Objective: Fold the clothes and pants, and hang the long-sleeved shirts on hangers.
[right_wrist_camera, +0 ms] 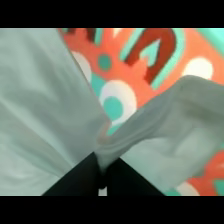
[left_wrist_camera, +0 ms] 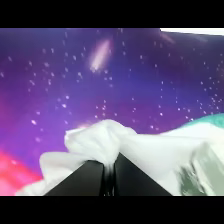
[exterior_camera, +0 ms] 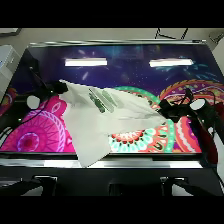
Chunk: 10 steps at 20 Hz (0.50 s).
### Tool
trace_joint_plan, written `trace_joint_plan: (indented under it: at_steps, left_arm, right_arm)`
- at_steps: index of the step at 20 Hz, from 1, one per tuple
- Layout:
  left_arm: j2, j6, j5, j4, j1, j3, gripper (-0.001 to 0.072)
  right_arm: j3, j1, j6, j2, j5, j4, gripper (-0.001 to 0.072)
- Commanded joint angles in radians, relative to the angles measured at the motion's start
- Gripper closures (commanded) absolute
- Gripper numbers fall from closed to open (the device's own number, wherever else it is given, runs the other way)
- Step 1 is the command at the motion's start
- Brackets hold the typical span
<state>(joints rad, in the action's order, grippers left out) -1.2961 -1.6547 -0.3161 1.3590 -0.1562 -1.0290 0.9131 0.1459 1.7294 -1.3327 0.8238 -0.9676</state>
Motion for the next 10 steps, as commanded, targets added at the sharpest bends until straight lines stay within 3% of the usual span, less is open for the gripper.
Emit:
trace_joint_plan:
  at_steps: [1,2,3,4,6,8,10]
  left_arm:
    - [-0.080,-0.082,0.042,-0.044,-0.037,0.023,0.0426]
    - [-0.072,-0.105,-0.017,-0.043,-0.038,0.018,0.0028]
    - [-0.057,-0.095,-0.131,-0.028,-0.023,0.000,-0.0008]
    - [-0.040,-0.089,-0.294,0.001,0.014,-0.029,-0.0007]
    - [-0.016,-0.089,-0.638,0.022,0.125,-0.066,-0.0006]
    - [-0.013,-0.069,-0.939,0.016,0.229,-0.038,-0.0004]
    - [-0.006,0.011,-1.056,-0.060,0.282,0.080,-0.0004]
  right_arm:
    - [-0.019,0.001,-0.014,-0.095,-0.201,0.152,0.0545]
    - [0.008,0.002,-0.052,-0.098,-0.198,0.136,0.0389]
    - [0.062,0.017,-0.122,-0.098,-0.158,0.092,0.0189]
    - [0.131,0.050,-0.177,-0.098,-0.089,0.039,0.0139]
    - [0.264,0.164,-0.182,-0.098,0.064,-0.117,0.0134]
    - [0.318,0.316,-0.173,-0.098,0.203,-0.182,0.0137]
    - [0.299,0.421,-0.171,-0.108,0.328,-0.181,0.0140]
